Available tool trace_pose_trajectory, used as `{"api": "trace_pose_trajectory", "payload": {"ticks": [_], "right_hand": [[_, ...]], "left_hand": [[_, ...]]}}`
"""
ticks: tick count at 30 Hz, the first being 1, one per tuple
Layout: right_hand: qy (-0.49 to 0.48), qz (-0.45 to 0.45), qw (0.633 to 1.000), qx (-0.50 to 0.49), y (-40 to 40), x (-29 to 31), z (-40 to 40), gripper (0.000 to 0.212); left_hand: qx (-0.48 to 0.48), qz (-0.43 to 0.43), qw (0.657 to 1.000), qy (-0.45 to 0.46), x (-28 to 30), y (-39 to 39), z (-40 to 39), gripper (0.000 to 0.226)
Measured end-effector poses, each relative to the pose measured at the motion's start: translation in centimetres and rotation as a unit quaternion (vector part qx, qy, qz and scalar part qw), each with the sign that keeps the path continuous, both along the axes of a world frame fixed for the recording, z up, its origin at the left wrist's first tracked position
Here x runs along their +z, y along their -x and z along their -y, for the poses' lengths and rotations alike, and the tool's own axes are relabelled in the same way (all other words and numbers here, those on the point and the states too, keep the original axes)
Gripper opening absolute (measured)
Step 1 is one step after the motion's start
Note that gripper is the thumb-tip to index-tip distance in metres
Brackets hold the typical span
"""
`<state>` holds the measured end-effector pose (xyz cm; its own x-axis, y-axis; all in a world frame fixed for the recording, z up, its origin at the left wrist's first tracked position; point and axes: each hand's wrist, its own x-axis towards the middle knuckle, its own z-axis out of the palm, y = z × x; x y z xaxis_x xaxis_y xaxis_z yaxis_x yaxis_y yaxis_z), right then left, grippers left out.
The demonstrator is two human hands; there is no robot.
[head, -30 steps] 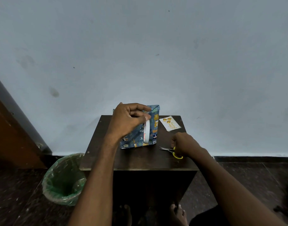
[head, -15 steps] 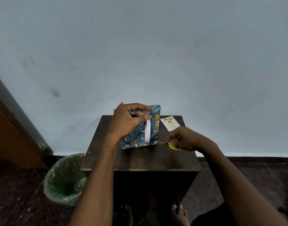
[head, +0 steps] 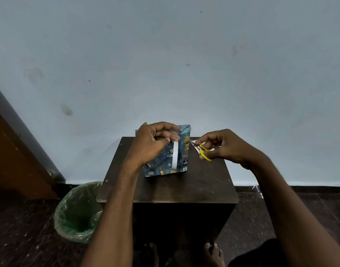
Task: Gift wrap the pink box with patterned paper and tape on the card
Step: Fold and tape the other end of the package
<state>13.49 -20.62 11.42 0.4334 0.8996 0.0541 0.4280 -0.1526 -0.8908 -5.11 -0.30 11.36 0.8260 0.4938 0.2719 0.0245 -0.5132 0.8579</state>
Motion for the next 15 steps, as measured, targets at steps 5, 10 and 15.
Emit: {"api": "trace_pose_trajectory", "payload": {"ticks": [5,10,15], "right_hand": [[-0.001,0.028,1.0,-0.007,0.7,0.2,-0.5,0.03],[-0.011,0.072,0.997,-0.016,1.2,-0.2,-1.5,0.029],[-0.028,0.078,0.996,-0.026,1.5,0.0,-1.9,0.029]], "left_hand": [[-0.02,-0.006,1.0,-0.014,0.2,0.1,0.2,0.043],[-0.028,-0.006,1.0,-0.013,0.4,0.3,0.4,0.045],[-0.018,-0.008,1.0,-0.015,0.7,0.3,0.6,0.048]]}}
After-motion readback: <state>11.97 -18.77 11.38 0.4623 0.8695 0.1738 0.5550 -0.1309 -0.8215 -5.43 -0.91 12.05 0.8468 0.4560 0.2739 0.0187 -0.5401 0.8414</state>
